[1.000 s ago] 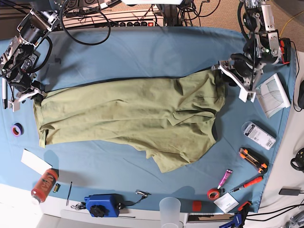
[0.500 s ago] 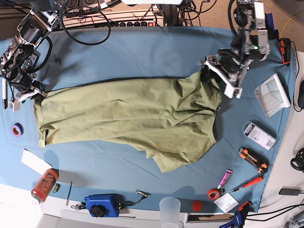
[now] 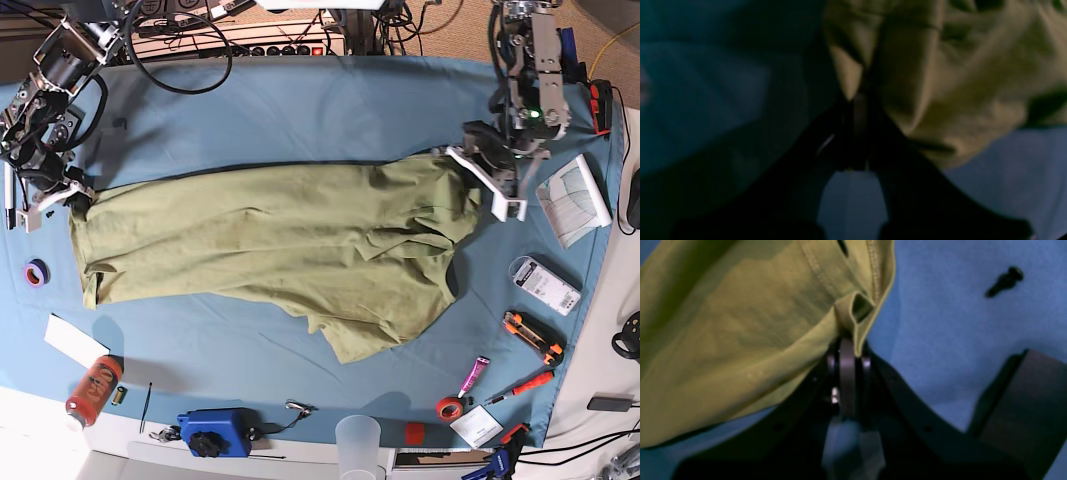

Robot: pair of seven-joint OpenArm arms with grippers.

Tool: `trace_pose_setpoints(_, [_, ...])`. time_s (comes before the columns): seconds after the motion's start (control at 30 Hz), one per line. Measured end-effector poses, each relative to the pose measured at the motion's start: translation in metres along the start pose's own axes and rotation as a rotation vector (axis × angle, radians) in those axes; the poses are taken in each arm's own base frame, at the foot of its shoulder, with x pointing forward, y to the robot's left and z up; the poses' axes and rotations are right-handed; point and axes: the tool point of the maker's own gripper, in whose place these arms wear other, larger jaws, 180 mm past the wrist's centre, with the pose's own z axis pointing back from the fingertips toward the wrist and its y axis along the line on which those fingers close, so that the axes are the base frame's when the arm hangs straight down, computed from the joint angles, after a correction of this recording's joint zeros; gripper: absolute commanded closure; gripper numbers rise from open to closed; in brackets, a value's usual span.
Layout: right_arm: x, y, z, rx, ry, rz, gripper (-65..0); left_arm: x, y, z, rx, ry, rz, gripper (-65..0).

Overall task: Layout the t-shirt on the table in an organized manner, then fold the t-shirt properly
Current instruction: 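Drag the grasped edge with the left gripper away from the right gripper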

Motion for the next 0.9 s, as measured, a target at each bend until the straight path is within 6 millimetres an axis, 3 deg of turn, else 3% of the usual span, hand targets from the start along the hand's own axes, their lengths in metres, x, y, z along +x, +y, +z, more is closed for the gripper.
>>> trace_pose_setpoints(0.2, [0.011, -0.015, 0.017, 0.01, -0.099, -0.101, 0.0, 0.001, 0.002, 0.003, -0.038, 0.011, -0.051, 0.0])
trace_pose_setpoints(0.53, [-0.029, -0.033, 0.032, -0.012, -0.063, -0.154, 0.0, -0.002, 0.001, 0.004, -0.046, 0.025, -0.069, 0.0])
trace_pose_setpoints(0.83, [-0.033, -0.034, 0.033, -0.015, -0.053, -0.156, 0.0, -0.007, 0.005, 0.006, -0.059, 0.06, -0.087, 0.0])
trace_pose_setpoints(0.87, [-0.033, -0.033, 0.033, -0.007, -0.046, -0.161, 0.0, -0.007, 0.005, 0.006, -0.059, 0.06, -0.087, -2.1])
trace_pose_setpoints(0.9, [-0.037, -0.032, 0.034, -0.001, -0.026, -0.163, -1.0, -0.008, 0.005, 0.006, -0.058, 0.066, -0.087, -9.0])
